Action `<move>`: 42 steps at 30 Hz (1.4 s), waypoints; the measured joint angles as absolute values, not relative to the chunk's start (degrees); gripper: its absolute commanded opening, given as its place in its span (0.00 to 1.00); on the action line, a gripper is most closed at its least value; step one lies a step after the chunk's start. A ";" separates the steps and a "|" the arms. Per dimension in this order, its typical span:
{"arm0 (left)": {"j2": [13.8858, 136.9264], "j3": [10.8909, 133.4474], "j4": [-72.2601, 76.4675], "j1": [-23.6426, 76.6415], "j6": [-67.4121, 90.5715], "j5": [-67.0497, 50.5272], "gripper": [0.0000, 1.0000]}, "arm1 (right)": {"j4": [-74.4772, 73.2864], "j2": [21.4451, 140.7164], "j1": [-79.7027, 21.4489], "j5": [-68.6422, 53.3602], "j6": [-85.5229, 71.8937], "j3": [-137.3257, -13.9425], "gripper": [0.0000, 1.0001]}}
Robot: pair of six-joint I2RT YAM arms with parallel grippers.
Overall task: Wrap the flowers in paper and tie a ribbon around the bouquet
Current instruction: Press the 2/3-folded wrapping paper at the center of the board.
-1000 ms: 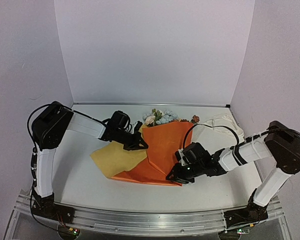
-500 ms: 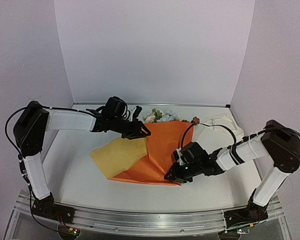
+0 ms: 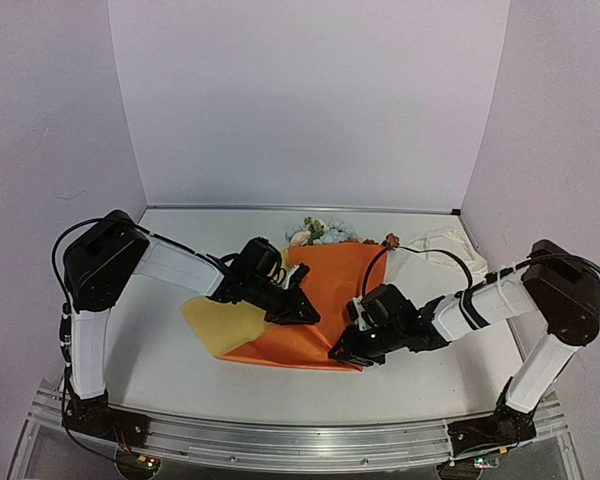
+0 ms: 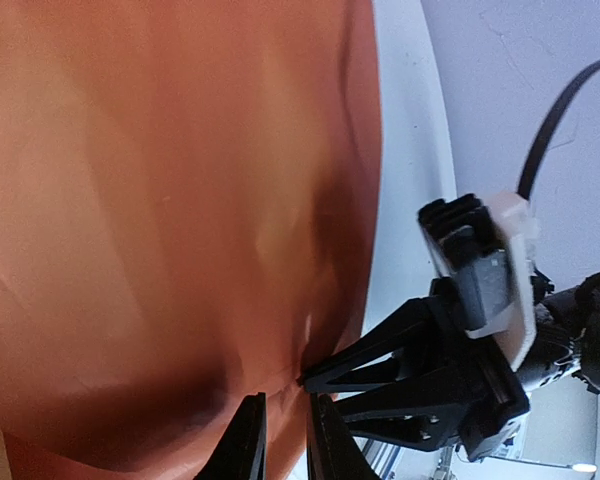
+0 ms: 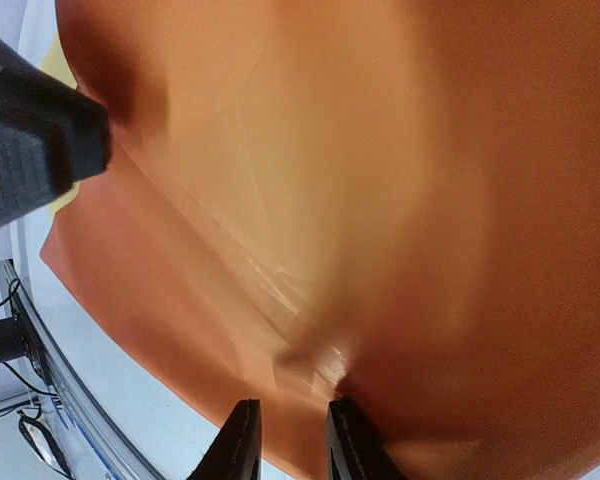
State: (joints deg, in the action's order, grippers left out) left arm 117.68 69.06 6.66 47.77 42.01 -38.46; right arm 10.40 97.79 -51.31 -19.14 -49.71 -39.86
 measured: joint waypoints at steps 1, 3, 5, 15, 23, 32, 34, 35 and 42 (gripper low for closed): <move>118.20 68.72 7.08 47.72 42.28 -38.45 0.16 | 10.41 97.78 -51.31 -19.13 -49.78 -39.86 0.26; 118.92 68.16 7.21 47.63 42.53 -38.38 0.16 | 10.41 97.76 -51.31 -19.11 -49.89 -39.86 0.26; 119.72 67.99 7.10 47.60 42.55 -38.01 0.16 | 10.41 97.72 -51.31 -19.10 -50.17 -39.86 0.28; 121.32 67.68 5.92 47.33 41.76 -35.79 0.14 | 8.38 91.72 -49.41 -19.47 -52.60 -39.04 0.50; 121.31 67.67 5.46 46.88 40.33 -35.82 0.13 | 10.75 88.59 -41.35 -23.15 -55.97 -38.98 0.53; 120.92 66.98 5.45 45.44 39.87 -36.23 0.12 | 19.15 97.65 -39.18 -27.32 -61.94 -39.48 0.44; 120.92 66.98 5.35 45.26 39.61 -36.27 0.12 | 21.27 98.94 -38.47 -27.67 -62.98 -38.98 0.44; 120.92 67.03 5.18 45.22 39.47 -36.29 0.12 | 22.50 99.52 -37.82 -27.90 -63.58 -38.73 0.43; 121.27 68.18 3.36 44.98 38.96 -36.40 0.11 | 32.86 105.00 -32.38 -29.45 -68.95 -38.46 0.42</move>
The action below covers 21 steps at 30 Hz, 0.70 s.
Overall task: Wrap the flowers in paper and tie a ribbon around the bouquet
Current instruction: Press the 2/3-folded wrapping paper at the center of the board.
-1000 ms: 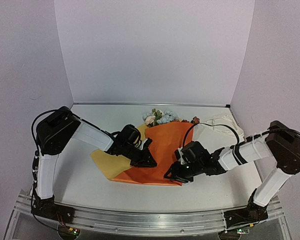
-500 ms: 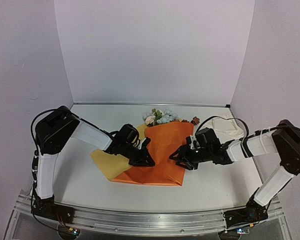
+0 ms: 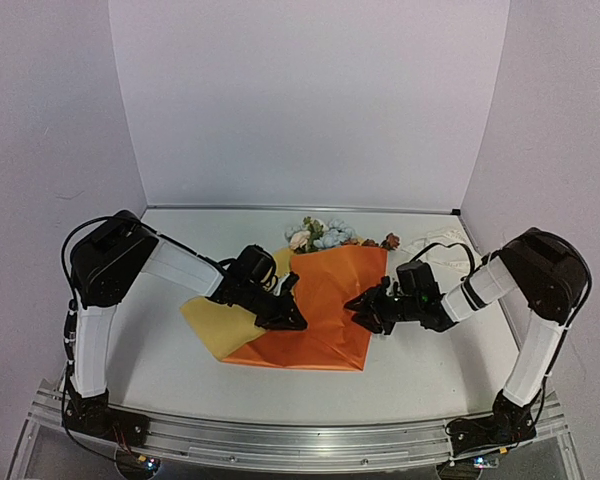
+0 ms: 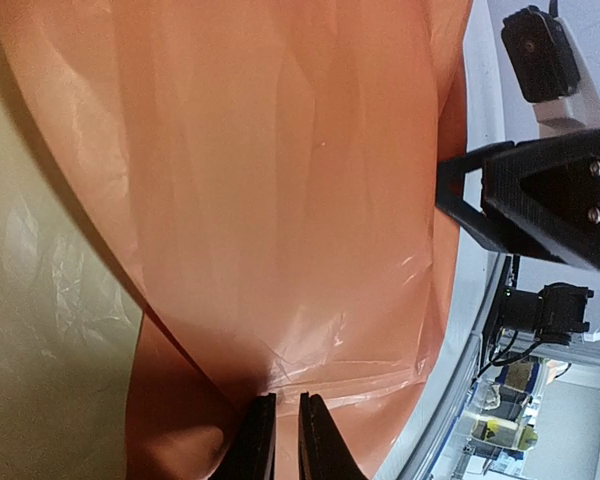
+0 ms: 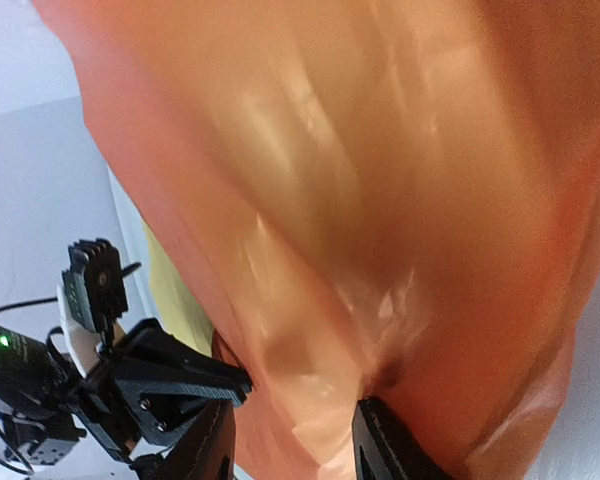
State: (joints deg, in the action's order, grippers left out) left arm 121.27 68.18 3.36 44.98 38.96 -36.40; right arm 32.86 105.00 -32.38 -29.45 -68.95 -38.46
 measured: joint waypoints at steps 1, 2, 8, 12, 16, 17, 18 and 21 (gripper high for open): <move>121.34 68.31 3.12 44.93 38.94 -36.38 0.11 | 34.58 106.12 -31.68 -29.65 -69.91 -38.46 0.42; 121.44 68.52 2.86 44.86 38.93 -36.45 0.11 | 36.17 107.11 -31.10 -29.82 -70.67 -38.44 0.42; 122.01 69.41 1.93 44.43 38.82 -37.28 0.10 | 41.98 109.62 -28.43 -30.91 -74.16 -37.87 0.42; 122.15 69.76 1.42 44.40 38.76 -37.41 0.10 | 42.93 109.62 -26.80 -31.00 -74.84 -37.30 0.42; 122.23 70.06 0.93 44.29 38.62 -37.61 0.10 | 43.07 109.62 -25.06 -30.94 -75.02 -37.32 0.42; 122.25 70.06 0.91 44.29 38.53 -37.62 0.10 | 43.07 109.64 -24.73 -30.96 -75.06 -37.34 0.42; 122.26 70.06 0.91 44.29 38.48 -37.63 0.10 | 43.09 109.72 -24.45 -31.00 -75.13 -37.44 0.42; 122.31 70.14 0.91 44.28 38.27 -37.60 0.10 | 43.29 111.03 -23.69 -31.16 -75.43 -38.95 0.42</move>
